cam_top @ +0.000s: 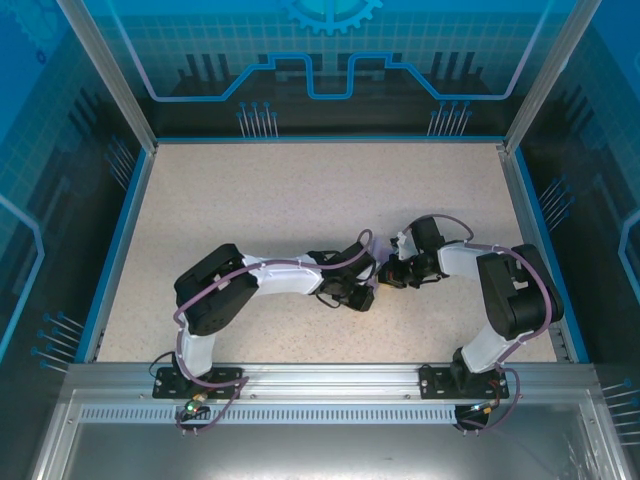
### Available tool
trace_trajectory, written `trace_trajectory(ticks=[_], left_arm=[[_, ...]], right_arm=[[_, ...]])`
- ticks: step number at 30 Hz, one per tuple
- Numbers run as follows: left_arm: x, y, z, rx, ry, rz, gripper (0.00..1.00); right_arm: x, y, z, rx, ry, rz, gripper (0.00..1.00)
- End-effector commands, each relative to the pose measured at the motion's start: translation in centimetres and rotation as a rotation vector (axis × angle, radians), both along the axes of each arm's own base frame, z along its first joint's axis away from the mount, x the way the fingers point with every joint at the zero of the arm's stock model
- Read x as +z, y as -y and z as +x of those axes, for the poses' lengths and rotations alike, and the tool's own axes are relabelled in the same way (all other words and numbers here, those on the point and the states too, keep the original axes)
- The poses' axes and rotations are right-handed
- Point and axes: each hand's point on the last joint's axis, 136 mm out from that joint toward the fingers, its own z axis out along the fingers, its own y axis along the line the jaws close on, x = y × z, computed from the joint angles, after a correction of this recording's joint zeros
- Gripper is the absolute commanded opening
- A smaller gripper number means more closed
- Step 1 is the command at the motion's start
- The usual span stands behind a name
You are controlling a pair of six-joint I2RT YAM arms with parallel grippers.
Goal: Fold a paper plane with a square sheet of paper (pick it up from the middle)
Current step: Fold the wing for the fifth time at the center of the table.
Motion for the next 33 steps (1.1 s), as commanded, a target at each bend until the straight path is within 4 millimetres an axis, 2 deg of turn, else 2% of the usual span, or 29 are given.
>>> trace_trajectory(ticks=[1, 12, 16, 22, 25, 28, 33], left_arm=[[-2.8, -2.8, -2.5, -0.055, -0.057, 0.171, 0.14], [-1.2, -3.8, -3.8, -0.109, -0.065, 0.215, 0.12], [0.3, -3.9, -4.0, -0.099, -0.05, 0.175, 0.12], [4.8, -1.5, -1.3, -0.016, 0.028, -0.001, 0.14], [6.1, 0.4, -0.4, 0.0, 0.036, -0.108, 0.14], [5.7, 1.8, -0.4, -0.013, 0.001, -0.145, 0.14], [3.2, 2.3, -0.7, -0.023, -0.046, -0.137, 0.13]], right_arm=[[-2.4, 1.4, -1.6, 0.002, -0.073, -0.105, 0.01], [-2.4, 1.5, -1.6, 0.004, -0.073, -0.112, 0.0], [-2.3, 1.5, -1.7, 0.006, -0.07, -0.109, 0.0], [-2.2, 1.3, -1.7, 0.004, -0.067, -0.095, 0.0], [-2.1, 1.2, -1.8, 0.004, -0.067, -0.089, 0.0], [-2.0, 1.1, -1.7, 0.005, -0.067, -0.081, 0.0], [-1.9, 1.0, -1.8, 0.007, -0.068, -0.071, 0.0]])
